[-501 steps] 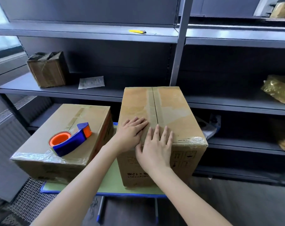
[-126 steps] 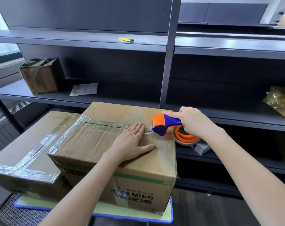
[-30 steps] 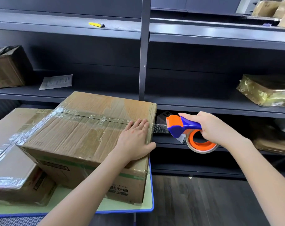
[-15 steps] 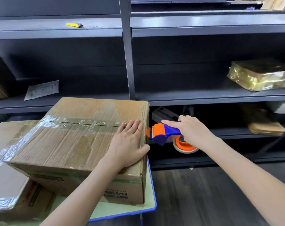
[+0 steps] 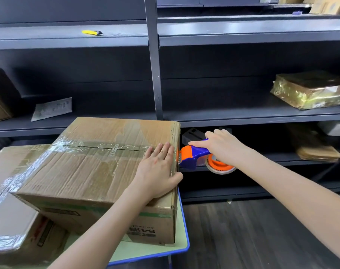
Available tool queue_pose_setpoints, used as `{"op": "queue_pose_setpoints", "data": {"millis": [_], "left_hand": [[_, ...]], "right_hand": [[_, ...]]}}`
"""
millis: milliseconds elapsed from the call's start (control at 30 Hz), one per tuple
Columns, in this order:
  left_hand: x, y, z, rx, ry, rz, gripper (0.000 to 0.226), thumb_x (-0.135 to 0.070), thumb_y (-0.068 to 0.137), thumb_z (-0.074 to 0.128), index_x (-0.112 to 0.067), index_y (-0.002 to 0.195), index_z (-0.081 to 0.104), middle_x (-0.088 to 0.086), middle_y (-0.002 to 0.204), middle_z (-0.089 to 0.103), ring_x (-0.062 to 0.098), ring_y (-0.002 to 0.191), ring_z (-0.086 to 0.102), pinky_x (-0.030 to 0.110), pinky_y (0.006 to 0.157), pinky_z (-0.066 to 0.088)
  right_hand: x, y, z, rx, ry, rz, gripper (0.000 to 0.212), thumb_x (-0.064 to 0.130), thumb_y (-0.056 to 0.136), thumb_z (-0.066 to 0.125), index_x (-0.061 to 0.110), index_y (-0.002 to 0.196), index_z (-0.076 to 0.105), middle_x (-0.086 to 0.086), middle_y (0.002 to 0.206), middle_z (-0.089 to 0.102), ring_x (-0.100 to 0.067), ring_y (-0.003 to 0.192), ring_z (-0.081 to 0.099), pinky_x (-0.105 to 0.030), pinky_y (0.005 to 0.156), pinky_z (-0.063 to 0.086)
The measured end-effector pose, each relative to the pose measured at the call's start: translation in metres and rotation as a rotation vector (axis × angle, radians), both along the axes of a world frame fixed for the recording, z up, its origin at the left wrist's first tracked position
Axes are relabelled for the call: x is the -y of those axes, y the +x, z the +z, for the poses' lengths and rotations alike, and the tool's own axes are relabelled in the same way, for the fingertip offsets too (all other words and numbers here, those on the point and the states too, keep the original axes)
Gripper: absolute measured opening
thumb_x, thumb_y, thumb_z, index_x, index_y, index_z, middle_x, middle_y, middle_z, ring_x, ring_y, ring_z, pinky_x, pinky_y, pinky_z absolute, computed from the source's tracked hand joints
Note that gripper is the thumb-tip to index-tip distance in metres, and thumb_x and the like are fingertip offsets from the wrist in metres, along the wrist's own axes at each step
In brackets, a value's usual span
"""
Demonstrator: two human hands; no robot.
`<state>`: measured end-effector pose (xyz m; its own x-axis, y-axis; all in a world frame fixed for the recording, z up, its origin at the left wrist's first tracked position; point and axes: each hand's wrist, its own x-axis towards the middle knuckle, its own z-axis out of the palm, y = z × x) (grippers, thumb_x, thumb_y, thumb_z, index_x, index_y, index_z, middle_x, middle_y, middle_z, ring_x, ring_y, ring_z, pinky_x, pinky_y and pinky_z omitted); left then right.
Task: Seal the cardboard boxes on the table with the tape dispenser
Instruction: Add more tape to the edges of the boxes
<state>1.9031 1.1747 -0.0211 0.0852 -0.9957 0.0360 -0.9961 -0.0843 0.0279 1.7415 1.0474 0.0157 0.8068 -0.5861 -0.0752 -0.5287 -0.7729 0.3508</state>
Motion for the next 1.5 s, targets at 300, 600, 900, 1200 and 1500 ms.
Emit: {"op": "queue_pose_setpoints", "data": {"millis": [300,600,900,1200,1500], "left_hand": [[-0.003,-0.002,0.005,0.006,0.039,-0.018,0.087,-0.054,0.075,0.016,-0.013,0.151,0.007,0.006,0.159,0.004,0.02,0.146,0.001,0.036,0.119,0.001],[-0.003,-0.002,0.006,-0.003,0.052,-0.015,0.082,-0.053,0.079,0.015,-0.018,0.152,0.003,0.008,0.159,0.003,0.021,0.146,-0.001,0.039,0.119,0.0],[0.015,-0.025,0.027,0.268,0.168,0.008,0.047,-0.044,0.088,0.039,-0.02,0.127,0.049,0.023,0.149,0.022,0.039,0.13,0.031,0.048,0.099,0.036],[0.014,-0.03,0.02,0.205,0.186,0.046,0.055,-0.055,0.091,0.033,-0.023,0.132,0.052,0.019,0.155,0.011,0.039,0.138,0.018,0.048,0.106,0.027],[-0.026,0.043,0.029,-0.467,-0.043,0.035,0.039,-0.025,0.098,0.041,-0.016,0.135,0.05,0.003,0.151,0.032,0.016,0.14,0.027,0.029,0.111,0.027]], "right_hand": [[-0.01,0.009,0.021,-0.116,-0.153,0.062,0.05,0.031,0.101,0.037,0.037,0.146,0.018,-0.01,0.117,0.049,-0.031,0.108,0.047,-0.035,0.088,0.035],[-0.015,-0.004,-0.042,-0.284,-0.085,0.026,0.052,0.026,0.099,0.039,0.042,0.145,0.022,-0.009,0.122,0.047,-0.031,0.114,0.043,-0.037,0.091,0.033],[-0.012,-0.01,-0.04,0.033,-0.077,-0.173,0.065,0.015,0.093,0.048,0.04,0.145,0.017,-0.011,0.114,0.047,-0.031,0.106,0.044,-0.037,0.087,0.034],[-0.027,-0.022,-0.009,0.322,-0.029,-0.39,0.071,0.035,0.091,0.049,0.031,0.149,0.009,-0.014,0.116,0.045,-0.029,0.105,0.045,-0.033,0.081,0.031],[-0.058,0.025,0.02,0.601,-0.032,-0.325,0.076,0.047,0.088,0.046,0.026,0.15,0.008,-0.014,0.106,0.041,-0.025,0.092,0.038,-0.036,0.083,0.033]]}}
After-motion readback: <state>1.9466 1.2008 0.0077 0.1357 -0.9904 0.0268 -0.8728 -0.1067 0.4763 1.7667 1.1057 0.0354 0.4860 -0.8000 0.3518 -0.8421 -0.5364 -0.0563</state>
